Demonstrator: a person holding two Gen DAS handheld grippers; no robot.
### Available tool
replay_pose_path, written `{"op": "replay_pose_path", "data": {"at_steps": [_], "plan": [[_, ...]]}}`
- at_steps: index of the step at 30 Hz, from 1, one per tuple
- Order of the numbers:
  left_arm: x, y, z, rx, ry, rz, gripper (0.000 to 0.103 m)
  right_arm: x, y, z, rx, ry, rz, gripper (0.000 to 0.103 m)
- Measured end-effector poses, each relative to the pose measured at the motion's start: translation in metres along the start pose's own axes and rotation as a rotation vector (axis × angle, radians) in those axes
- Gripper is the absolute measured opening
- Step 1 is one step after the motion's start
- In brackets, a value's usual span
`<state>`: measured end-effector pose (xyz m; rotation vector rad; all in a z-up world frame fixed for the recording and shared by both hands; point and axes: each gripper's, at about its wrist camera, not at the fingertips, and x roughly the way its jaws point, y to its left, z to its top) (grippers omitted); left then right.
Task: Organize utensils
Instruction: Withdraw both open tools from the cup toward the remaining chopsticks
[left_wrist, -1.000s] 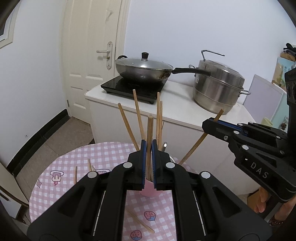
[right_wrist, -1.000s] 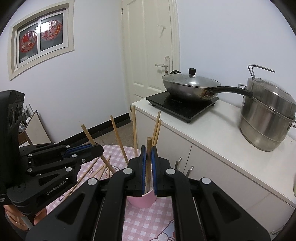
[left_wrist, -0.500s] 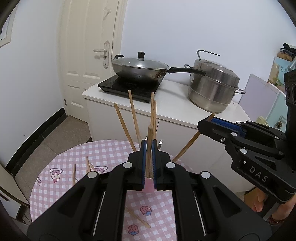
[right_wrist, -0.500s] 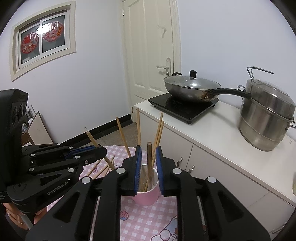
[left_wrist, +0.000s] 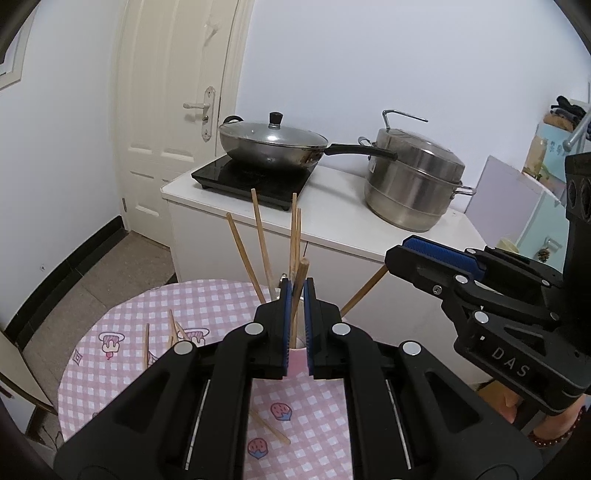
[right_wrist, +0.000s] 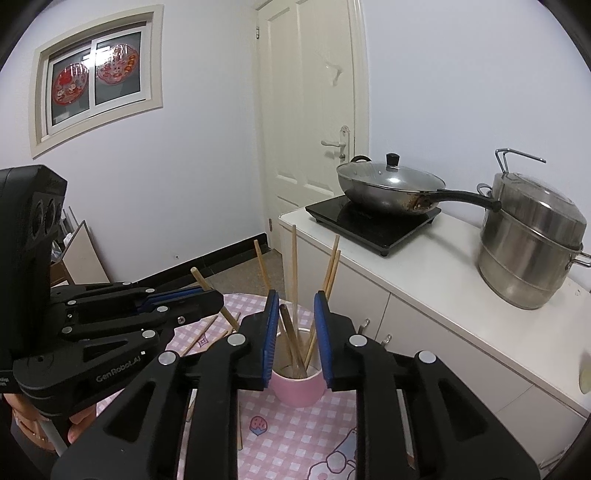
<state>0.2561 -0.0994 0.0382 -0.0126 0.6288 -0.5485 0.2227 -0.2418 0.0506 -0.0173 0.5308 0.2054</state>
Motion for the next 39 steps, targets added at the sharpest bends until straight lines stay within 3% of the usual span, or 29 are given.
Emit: {"op": "replay_pose_path", "data": {"at_steps": [5,6,7,8,9,22,39], "plan": [[-0.010,0.001,-0.001,0.008,-0.009,0.011,0.011,-0.005,0.007,0.000,-0.011,-0.006,0.009,0.023],[-0.013,0.002,-0.001,0.007,-0.011,0.012,0.018,-0.006,0.009,-0.001,-0.013,-0.007,0.012,0.023],[-0.015,0.003,-0.001,0.004,-0.017,0.015,0.042,-0.007,0.011,-0.001,-0.014,-0.007,0.013,0.024],[-0.020,0.003,-0.001,0.002,-0.038,0.030,0.056,-0.008,0.011,0.000,-0.013,-0.010,0.009,0.022],[-0.025,0.004,-0.001,0.002,-0.070,0.059,0.061,-0.008,0.012,0.000,-0.012,-0.011,0.015,0.025],[-0.050,0.028,-0.010,0.010,-0.091,0.107,0.067,-0.006,0.027,-0.005,-0.040,-0.002,0.044,0.026],[-0.063,0.117,-0.069,-0.033,0.037,0.228,0.068,0.036,0.116,-0.039,-0.157,0.105,0.210,0.026]]}}
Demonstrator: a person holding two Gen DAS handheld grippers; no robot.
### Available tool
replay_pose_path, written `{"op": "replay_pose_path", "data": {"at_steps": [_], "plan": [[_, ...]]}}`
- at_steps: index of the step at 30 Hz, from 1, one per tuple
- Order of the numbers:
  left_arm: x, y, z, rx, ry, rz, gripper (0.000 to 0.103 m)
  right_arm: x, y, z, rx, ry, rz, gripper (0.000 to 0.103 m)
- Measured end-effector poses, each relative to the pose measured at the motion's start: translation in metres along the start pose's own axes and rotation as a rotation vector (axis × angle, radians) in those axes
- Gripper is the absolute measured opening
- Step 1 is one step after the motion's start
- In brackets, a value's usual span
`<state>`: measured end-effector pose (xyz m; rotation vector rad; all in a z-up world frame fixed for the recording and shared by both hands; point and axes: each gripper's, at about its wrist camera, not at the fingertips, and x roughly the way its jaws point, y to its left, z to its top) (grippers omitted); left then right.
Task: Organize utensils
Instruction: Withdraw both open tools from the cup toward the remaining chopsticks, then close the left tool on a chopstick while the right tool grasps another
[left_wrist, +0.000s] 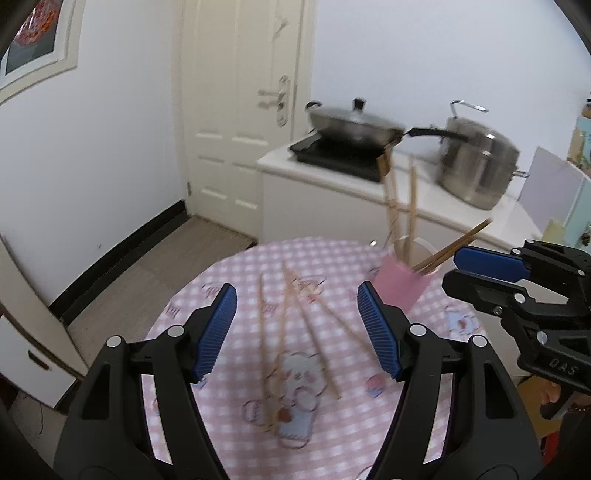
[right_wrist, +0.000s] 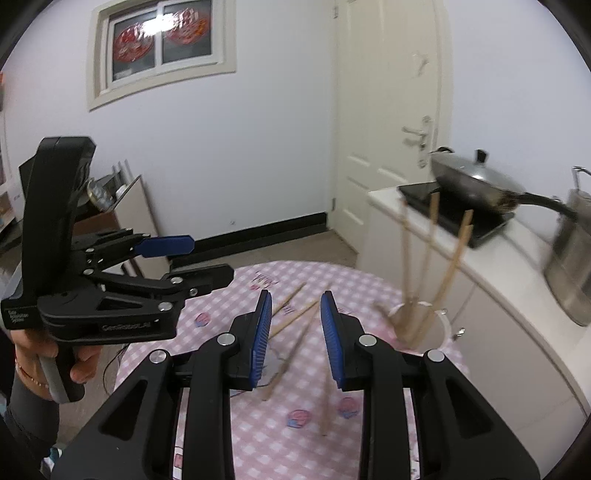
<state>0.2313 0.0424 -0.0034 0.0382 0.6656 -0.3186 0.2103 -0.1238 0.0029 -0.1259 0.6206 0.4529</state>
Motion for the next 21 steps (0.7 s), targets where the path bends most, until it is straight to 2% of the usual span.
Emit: {"op": "replay_pose_path", "data": {"at_steps": [8,21], "plan": [[0.035,0.044,-0.024,-0.066,0.094,0.022,0.068,0.063,0.014,-0.007,-0.019,0.097,0.005,0.026],[0.130,0.061,-0.033,-0.088,0.247,0.009,0.065,0.155,-0.010,-0.017,-0.038,0.264,-0.107,0.026]]}}
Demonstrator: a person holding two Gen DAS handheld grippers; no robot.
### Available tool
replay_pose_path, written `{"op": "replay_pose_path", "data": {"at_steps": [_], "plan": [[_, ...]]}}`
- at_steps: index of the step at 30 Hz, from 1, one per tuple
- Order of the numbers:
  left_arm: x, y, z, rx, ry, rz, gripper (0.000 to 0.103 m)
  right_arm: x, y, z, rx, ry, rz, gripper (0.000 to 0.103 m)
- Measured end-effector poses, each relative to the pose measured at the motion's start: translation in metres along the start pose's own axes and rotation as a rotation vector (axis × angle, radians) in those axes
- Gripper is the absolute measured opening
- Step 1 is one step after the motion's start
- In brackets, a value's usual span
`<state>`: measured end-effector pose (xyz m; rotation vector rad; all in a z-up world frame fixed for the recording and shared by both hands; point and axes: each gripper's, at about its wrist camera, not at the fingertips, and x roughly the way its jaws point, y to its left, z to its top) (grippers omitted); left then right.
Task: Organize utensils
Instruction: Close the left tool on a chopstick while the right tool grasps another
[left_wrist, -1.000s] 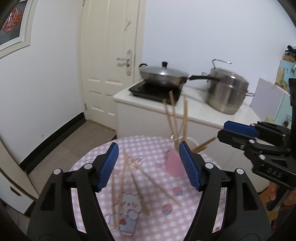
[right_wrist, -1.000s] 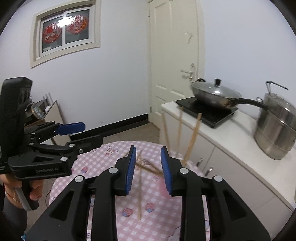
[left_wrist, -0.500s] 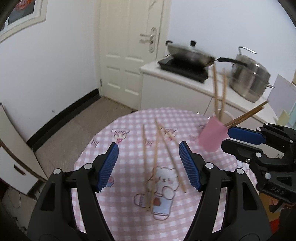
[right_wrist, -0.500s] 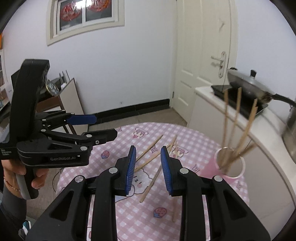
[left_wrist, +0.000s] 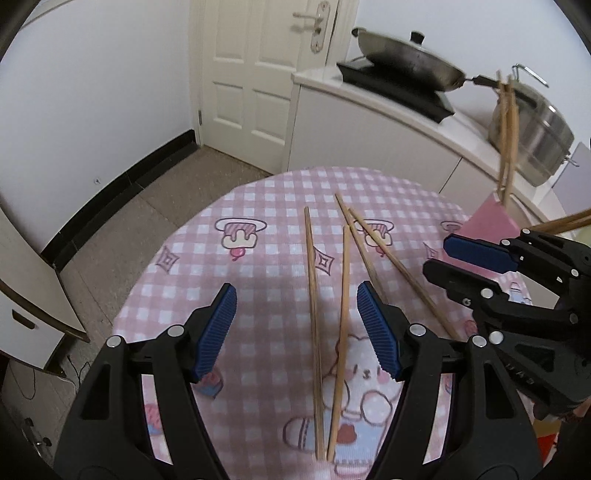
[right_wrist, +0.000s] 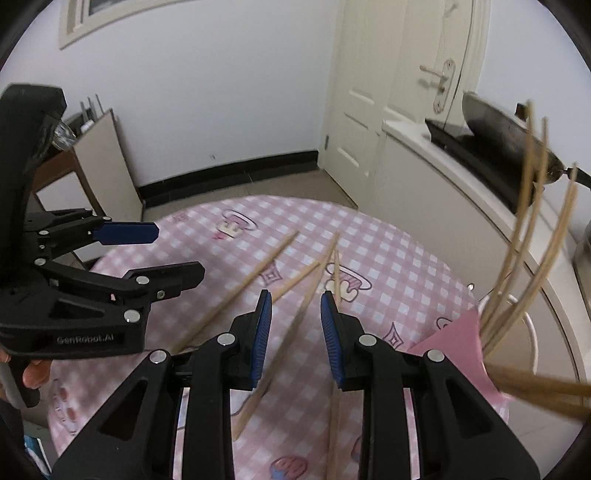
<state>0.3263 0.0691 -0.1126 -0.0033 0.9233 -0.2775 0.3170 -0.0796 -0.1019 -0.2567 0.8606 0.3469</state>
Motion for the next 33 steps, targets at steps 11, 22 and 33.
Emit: {"op": "replay_pose_path", "data": {"at_steps": [11,22,33], "plan": [[0.067,-0.014,0.025,0.024,0.121,0.018,0.037,0.048,-0.020,0.005,0.019,0.101,-0.036,0.025],[0.100,-0.015,0.033,0.024,0.169,0.068,0.033,0.076,-0.032,0.007,0.045,0.152,-0.016,0.025],[0.108,-0.022,0.040,0.048,0.168,0.089,0.017,0.094,-0.034,0.012,0.058,0.180,0.002,0.019]]}}
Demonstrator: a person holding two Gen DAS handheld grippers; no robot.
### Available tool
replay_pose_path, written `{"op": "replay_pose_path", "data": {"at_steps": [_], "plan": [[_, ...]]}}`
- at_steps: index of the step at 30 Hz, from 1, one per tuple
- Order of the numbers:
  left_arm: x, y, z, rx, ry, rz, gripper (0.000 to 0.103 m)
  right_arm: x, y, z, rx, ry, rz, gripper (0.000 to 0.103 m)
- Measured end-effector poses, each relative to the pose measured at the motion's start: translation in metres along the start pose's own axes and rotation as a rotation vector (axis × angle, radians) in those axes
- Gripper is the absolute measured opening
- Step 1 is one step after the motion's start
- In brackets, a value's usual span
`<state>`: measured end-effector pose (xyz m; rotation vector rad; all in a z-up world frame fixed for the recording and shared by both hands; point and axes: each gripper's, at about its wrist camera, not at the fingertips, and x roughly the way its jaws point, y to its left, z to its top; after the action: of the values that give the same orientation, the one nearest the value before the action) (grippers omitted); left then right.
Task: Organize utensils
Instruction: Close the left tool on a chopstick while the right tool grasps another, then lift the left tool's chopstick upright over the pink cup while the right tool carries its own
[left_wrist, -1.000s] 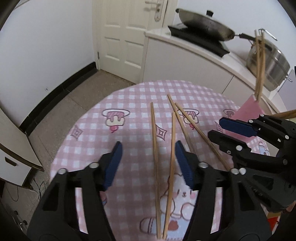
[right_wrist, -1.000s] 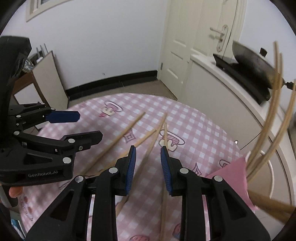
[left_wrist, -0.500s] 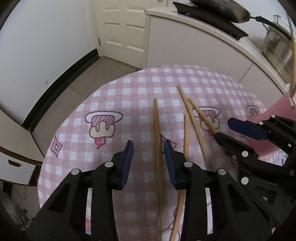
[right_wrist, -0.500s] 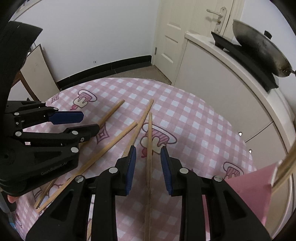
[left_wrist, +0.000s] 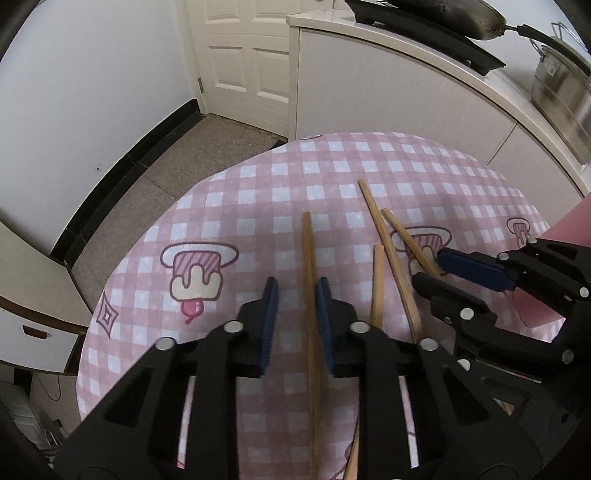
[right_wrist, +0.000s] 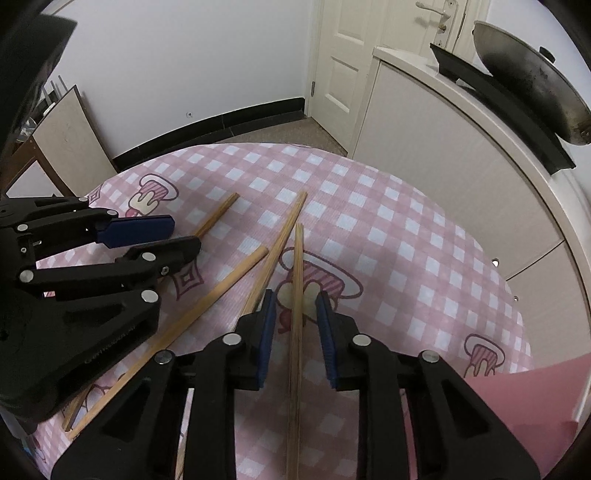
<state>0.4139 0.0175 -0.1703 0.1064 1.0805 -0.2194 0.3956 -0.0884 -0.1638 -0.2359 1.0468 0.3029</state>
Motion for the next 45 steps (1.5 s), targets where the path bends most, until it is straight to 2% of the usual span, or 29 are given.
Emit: {"op": "replay_pose_path", "data": {"at_steps": [2,5,13,27,36,45], "plan": [[0.000,-0.002,-0.001,0.007,-0.001,-0.005,0.010,0.001,-0.001,0.002,-0.001,0.005,0.009,0.014],[-0.001,-0.007,-0.001,0.026,-0.007,-0.003,0.006,0.002,0.000,0.003,-0.006,0.004,0.008,0.005],[-0.016,0.001,-0.006,-0.012,-0.044,-0.012,0.005,-0.011,0.000,0.001,0.002,-0.042,0.008,0.005],[-0.124,0.003,-0.020,-0.013,-0.233,-0.003,0.005,-0.111,0.031,-0.013,-0.058,-0.230,0.033,0.005],[-0.192,-0.015,-0.039,0.004,-0.347,-0.002,0.005,-0.171,0.048,-0.029,-0.092,-0.330,0.041,0.004],[-0.249,-0.034,-0.049,0.012,-0.457,-0.021,0.005,-0.240,0.046,-0.046,-0.105,-0.450,0.051,0.004]]}}
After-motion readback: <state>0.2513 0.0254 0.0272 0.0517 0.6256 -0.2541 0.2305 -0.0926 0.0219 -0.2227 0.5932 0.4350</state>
